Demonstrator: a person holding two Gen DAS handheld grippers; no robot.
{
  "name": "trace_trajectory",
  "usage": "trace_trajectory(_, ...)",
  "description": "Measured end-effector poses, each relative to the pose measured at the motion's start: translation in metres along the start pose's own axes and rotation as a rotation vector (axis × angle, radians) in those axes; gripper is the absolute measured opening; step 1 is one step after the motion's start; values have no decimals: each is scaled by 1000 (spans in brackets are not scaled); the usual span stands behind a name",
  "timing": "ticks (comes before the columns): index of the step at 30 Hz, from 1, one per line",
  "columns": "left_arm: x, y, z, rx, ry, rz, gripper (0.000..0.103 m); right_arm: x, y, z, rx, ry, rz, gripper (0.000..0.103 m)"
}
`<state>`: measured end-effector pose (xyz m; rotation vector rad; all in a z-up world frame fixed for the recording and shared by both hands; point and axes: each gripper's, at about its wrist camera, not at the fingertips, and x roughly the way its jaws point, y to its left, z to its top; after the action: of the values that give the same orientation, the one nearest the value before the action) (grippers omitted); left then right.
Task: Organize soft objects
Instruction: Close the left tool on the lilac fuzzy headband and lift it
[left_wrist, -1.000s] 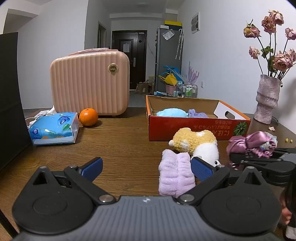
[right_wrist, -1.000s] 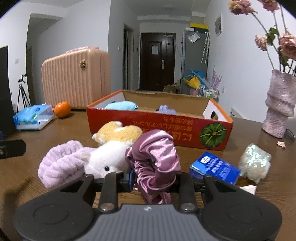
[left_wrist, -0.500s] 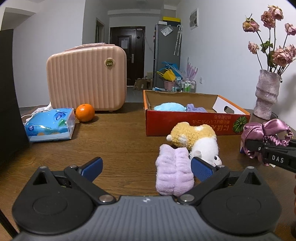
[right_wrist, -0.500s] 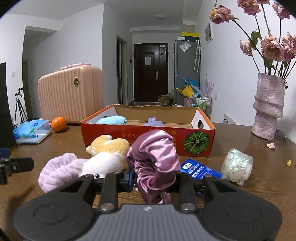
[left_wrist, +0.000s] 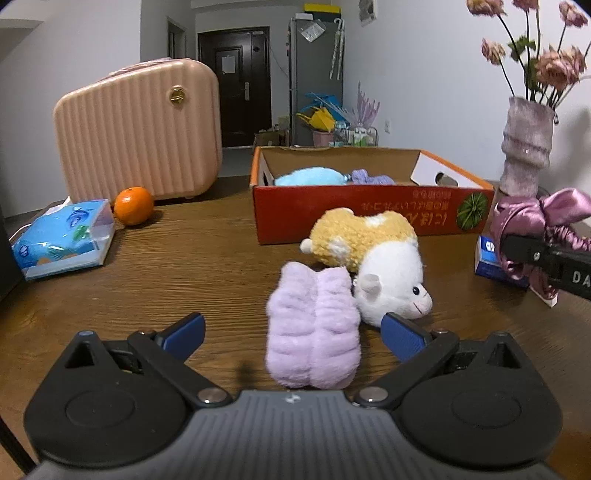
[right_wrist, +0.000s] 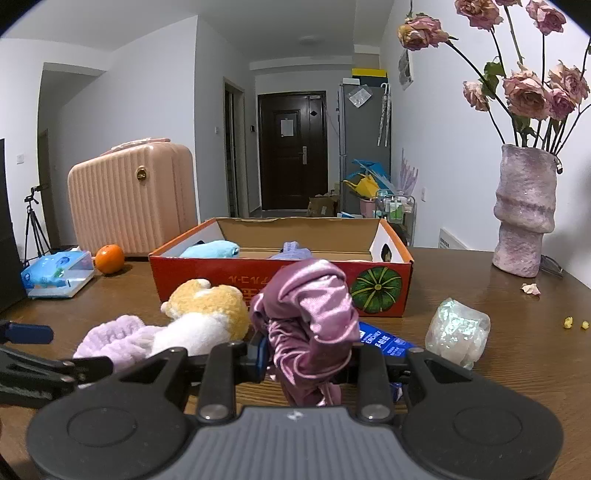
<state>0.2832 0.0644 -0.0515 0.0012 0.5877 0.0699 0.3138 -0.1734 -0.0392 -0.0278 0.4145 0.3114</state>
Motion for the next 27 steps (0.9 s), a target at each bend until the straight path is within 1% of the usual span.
trace_trajectory(10, 28, -9, 4, 21, 46, 30, 102, 0, -6, 0, 10, 2, -8, 29)
trace_trajectory(13, 34, -9, 5, 19, 56, 30, 96, -1, -7, 0, 10, 2, -8, 29)
trace_trajectory(19, 37, -10, 3, 23, 72, 10, 75, -1, -7, 0, 10, 3, -7, 29)
trace_trajectory(21, 37, -10, 4, 22, 71, 2, 70, -1, -7, 0, 9, 3, -6, 29)
trace_trajectory(23, 37, -9, 4, 19, 73, -10, 59, -2, -6, -1, 9, 2, -4, 29)
trace_trajectory(24, 37, -9, 4, 16, 76, -19, 56, -2, -7, -1, 9, 1, -3, 29)
trace_trajectory(27, 35, -8, 3, 10, 71, -27, 52, -2, -6, -1, 5, 2, 0, 29)
